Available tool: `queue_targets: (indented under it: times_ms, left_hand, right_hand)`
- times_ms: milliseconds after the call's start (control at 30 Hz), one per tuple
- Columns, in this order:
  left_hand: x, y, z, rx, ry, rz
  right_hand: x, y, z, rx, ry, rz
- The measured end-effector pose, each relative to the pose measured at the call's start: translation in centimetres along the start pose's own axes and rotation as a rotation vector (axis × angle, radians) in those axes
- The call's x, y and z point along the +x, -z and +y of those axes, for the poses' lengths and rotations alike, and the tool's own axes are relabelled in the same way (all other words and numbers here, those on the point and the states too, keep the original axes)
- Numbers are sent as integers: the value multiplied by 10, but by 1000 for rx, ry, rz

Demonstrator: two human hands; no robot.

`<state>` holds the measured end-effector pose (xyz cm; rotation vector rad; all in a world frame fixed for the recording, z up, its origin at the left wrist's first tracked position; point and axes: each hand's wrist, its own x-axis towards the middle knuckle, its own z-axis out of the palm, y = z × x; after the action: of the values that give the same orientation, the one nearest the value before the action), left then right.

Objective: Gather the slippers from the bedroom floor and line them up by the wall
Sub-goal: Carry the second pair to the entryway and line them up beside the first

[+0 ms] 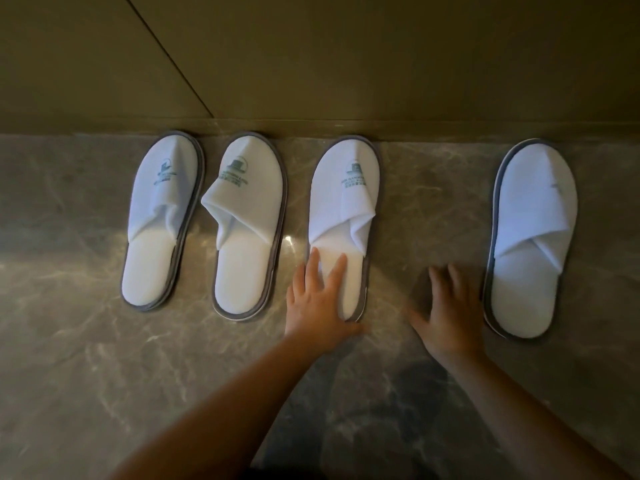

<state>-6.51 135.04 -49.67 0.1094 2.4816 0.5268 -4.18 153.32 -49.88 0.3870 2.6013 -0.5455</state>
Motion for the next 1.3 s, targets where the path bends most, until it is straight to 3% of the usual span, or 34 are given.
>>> queue_targets:
  times_ms: [133,633,733,867,1033,1300]
  left_hand:
    - [3,-1,-4,98,-31,-40]
    - [5,-10,4,108,-74,1]
    - [5,-8,4,127,-75,-14]
    - [4,-6,4,162,-89,-6]
    - [5,-7,5,196,-107,2]
    - [5,-5,6,220,-207,-17]
  right_hand:
    - [0,0,1,-10,1,-15]
    - [-2,3,3,13,19,-26]
    - [-6,7,7,50,-10,110]
    - [-7,17,29,53,-238,375]
    - [0,22,59,187,-437,343]
    - [-8,19,50,304,-329,335]
